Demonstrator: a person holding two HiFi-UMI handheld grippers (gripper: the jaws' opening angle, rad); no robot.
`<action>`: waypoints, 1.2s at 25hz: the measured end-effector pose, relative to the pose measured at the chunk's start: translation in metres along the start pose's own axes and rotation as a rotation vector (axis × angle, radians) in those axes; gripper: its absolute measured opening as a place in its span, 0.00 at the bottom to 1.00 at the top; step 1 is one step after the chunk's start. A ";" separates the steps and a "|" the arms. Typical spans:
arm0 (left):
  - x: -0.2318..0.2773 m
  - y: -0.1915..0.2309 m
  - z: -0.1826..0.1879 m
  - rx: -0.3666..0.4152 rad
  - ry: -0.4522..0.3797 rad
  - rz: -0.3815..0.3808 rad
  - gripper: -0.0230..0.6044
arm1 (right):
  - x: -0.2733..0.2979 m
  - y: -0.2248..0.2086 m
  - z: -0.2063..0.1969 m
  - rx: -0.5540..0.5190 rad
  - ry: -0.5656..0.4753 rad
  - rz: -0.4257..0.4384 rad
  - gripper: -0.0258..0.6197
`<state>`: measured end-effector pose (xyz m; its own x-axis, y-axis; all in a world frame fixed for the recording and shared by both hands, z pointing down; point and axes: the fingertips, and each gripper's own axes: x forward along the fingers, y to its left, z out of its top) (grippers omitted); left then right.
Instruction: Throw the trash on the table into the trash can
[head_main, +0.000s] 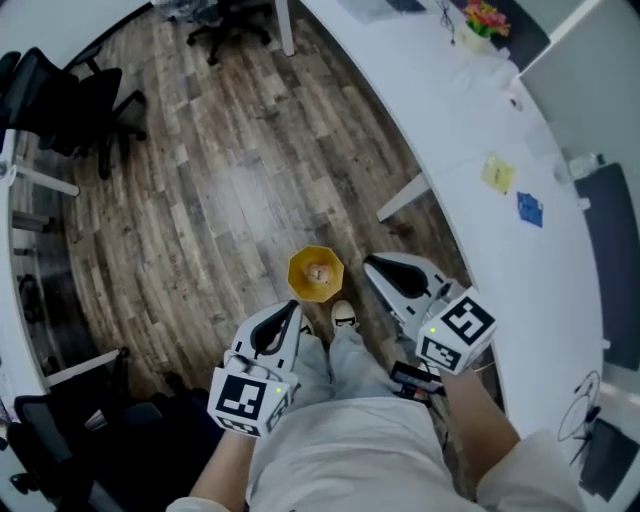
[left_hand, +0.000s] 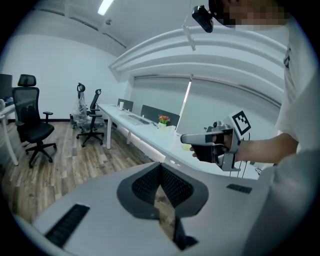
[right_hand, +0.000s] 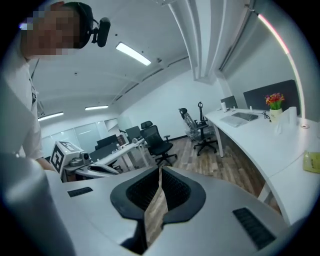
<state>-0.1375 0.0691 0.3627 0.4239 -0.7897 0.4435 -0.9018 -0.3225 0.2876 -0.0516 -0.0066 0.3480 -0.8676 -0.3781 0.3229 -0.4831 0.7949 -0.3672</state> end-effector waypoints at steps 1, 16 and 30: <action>-0.003 -0.004 0.006 0.004 -0.010 -0.003 0.04 | -0.004 0.004 0.003 -0.006 0.000 -0.008 0.10; -0.002 -0.030 0.036 0.056 -0.055 -0.083 0.03 | -0.030 0.018 0.013 0.014 -0.018 -0.072 0.10; -0.018 -0.025 0.043 0.053 -0.106 -0.080 0.04 | -0.030 0.023 0.006 -0.025 0.000 -0.114 0.10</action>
<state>-0.1265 0.0689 0.3106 0.4856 -0.8102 0.3283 -0.8700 -0.4114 0.2717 -0.0369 0.0202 0.3248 -0.8069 -0.4669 0.3618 -0.5758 0.7583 -0.3057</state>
